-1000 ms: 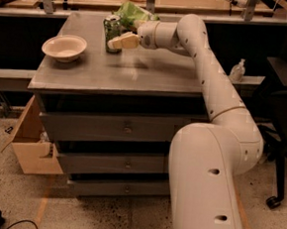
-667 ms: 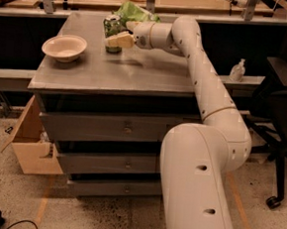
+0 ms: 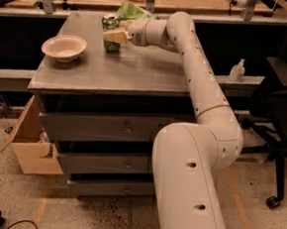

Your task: Pick green can

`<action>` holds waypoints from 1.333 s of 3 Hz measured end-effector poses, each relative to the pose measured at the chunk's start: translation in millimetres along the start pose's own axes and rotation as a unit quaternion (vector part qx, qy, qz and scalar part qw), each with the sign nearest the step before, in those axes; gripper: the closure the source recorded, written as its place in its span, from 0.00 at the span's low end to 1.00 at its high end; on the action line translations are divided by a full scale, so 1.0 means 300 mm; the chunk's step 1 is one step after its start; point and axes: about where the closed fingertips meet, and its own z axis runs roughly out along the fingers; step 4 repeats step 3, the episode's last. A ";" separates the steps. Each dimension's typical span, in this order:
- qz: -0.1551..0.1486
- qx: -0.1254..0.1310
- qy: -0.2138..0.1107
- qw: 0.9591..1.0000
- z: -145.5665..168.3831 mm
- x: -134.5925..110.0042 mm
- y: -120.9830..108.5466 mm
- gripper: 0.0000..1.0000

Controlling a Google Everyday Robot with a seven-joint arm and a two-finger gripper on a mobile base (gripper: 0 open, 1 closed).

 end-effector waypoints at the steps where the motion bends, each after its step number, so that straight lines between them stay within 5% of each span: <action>1: -0.013 0.012 -0.010 1.000 -0.081 -0.079 -0.021 0.92; 2: -0.014 0.035 -0.012 0.999 -0.234 -0.188 -0.039 1.00; 4: -0.013 0.034 -0.012 0.999 -0.233 -0.187 -0.038 1.00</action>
Offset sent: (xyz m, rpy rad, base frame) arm -0.0584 -0.1161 0.1135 0.0177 -0.0528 -0.1424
